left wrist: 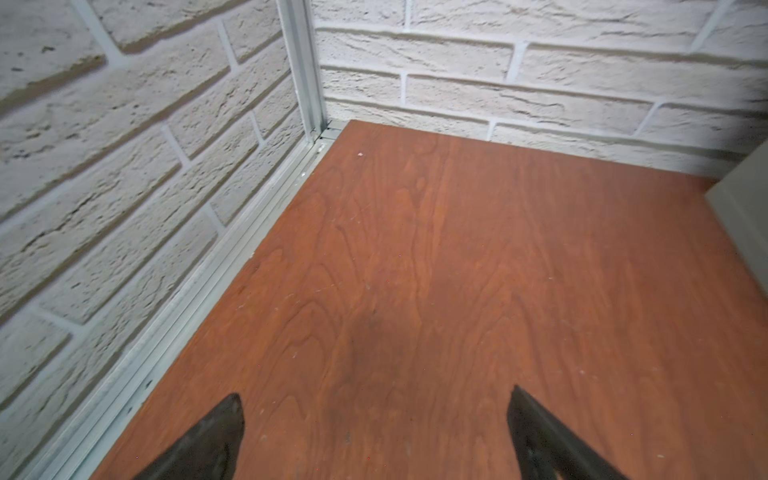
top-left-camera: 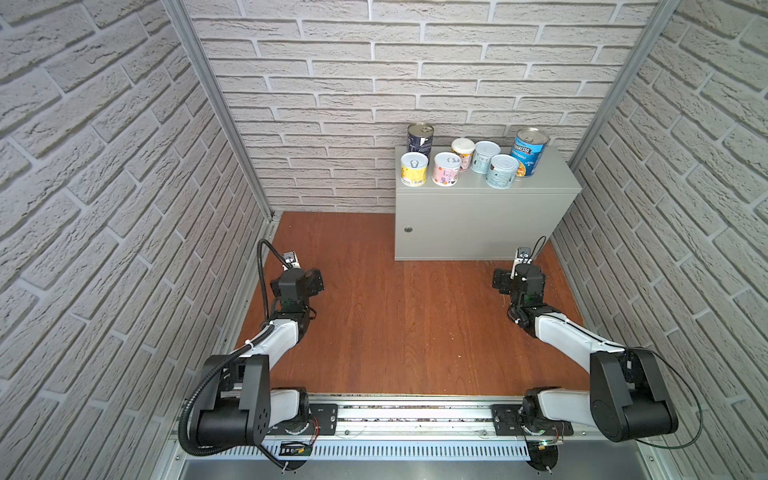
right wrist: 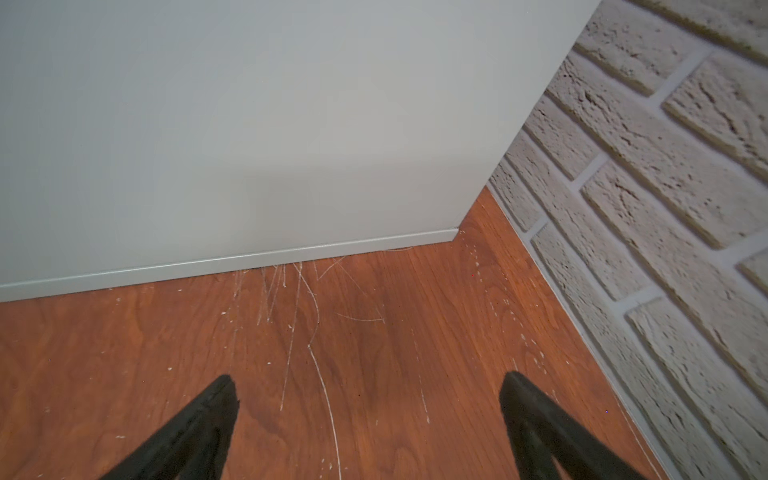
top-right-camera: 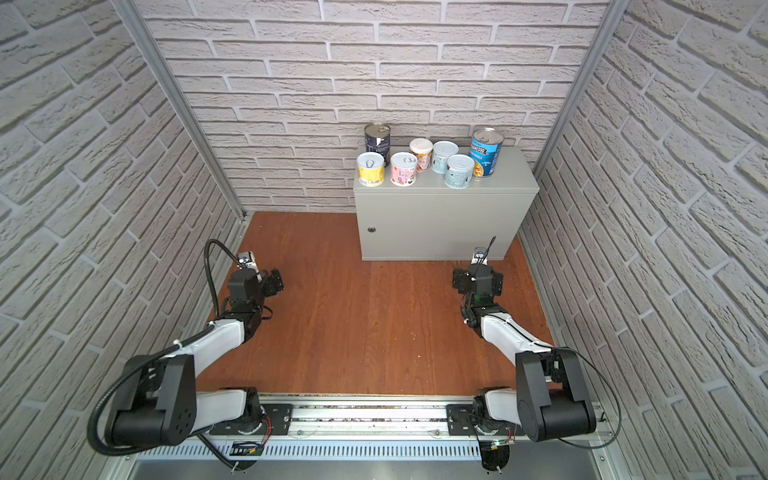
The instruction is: Place and organize the canned foods onto the counter
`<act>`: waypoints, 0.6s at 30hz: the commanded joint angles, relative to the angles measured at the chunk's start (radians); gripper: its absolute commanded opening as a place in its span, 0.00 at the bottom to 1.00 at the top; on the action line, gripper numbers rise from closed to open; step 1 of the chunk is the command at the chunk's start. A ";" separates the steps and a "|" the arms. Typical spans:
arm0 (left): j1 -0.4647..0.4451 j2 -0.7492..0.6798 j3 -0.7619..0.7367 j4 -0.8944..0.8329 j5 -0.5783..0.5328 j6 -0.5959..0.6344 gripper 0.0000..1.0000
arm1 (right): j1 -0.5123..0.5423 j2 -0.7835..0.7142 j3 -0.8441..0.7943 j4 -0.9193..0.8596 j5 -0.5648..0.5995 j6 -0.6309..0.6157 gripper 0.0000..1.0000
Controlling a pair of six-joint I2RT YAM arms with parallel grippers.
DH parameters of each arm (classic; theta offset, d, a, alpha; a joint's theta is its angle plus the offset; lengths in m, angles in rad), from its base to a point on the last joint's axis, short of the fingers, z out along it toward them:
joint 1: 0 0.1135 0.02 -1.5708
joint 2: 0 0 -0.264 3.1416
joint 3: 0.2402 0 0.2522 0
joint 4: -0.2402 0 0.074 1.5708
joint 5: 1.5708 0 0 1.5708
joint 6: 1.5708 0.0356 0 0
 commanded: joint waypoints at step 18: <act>0.037 0.262 -0.051 0.395 0.066 0.118 0.98 | 0.001 0.147 -0.079 0.260 -0.197 -0.003 0.99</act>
